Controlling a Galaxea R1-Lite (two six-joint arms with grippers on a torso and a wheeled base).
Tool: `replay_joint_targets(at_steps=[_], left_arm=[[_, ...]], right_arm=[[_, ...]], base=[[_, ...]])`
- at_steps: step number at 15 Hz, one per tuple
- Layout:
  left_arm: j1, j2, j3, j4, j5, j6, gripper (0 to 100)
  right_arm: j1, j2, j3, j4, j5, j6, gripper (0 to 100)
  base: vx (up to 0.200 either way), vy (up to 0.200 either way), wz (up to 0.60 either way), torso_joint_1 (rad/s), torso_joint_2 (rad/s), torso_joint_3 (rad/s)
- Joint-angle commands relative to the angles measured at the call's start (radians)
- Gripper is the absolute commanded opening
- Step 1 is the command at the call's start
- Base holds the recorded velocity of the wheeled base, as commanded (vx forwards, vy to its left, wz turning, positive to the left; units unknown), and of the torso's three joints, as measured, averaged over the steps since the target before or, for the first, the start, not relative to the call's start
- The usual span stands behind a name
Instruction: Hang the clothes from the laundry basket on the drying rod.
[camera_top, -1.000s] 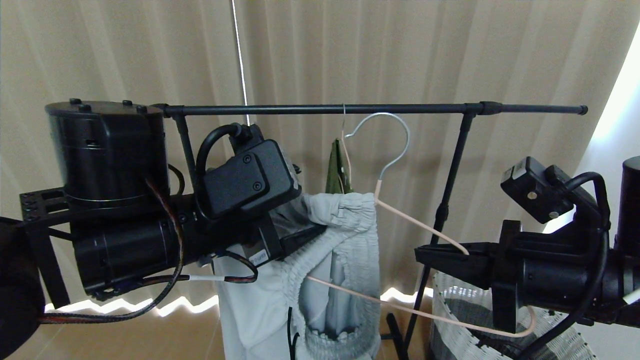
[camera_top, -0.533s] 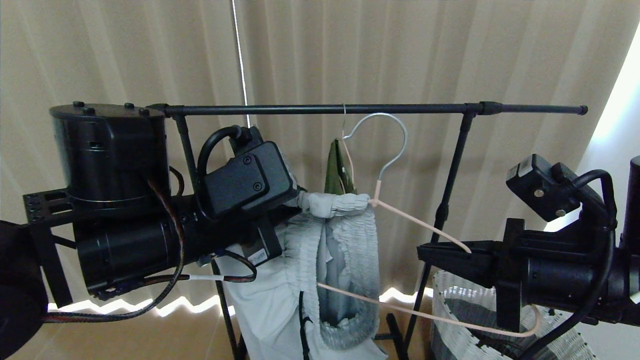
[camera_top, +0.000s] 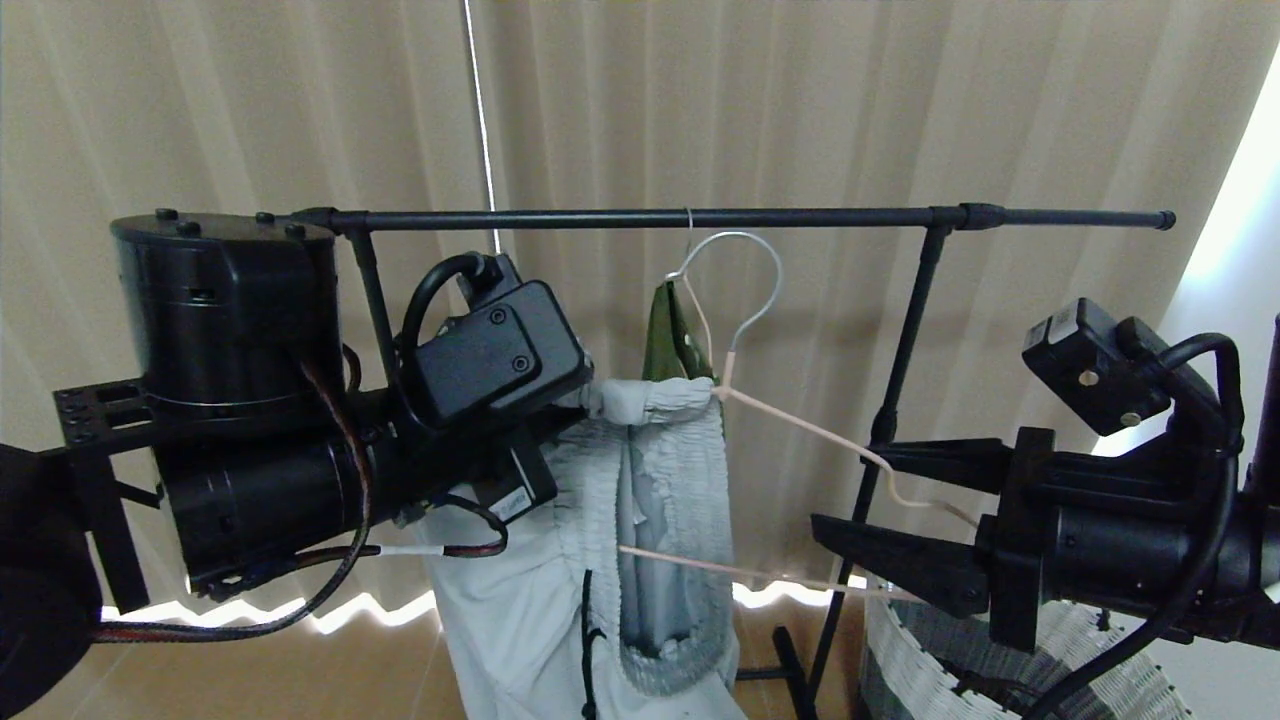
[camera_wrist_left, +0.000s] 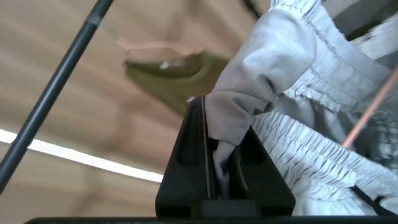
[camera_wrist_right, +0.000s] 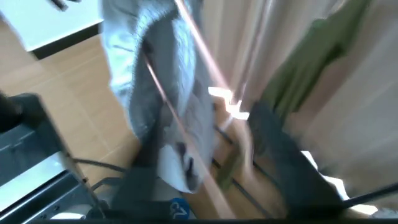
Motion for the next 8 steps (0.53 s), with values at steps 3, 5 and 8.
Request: replay_joint_targets(at_steps=[3,5,8], left_arm=[[0.003,0.037,0.001,0.008,0.273,-0.048,0],[0.003,0.083,-0.006,0.014,0.452,-0.112,0],[0.0,0.087,-0.013,0.011,0.477,-0.224,0]], right_arm=[[-0.062,0.002,0.002,-0.018,-0.052,-0.065,100],[-0.105,0.006,0.031,-0.079,-0.055,-0.128,100],[-0.105,0.009,0.109,-0.124,-0.051,-0.134,100]], base=[[0.0,0.0,0.0,0.0,0.0,0.0],[0.0,0.0,0.0,0.0,0.0,0.0],[0.0,0.0,0.0,0.0,0.0,0.0]])
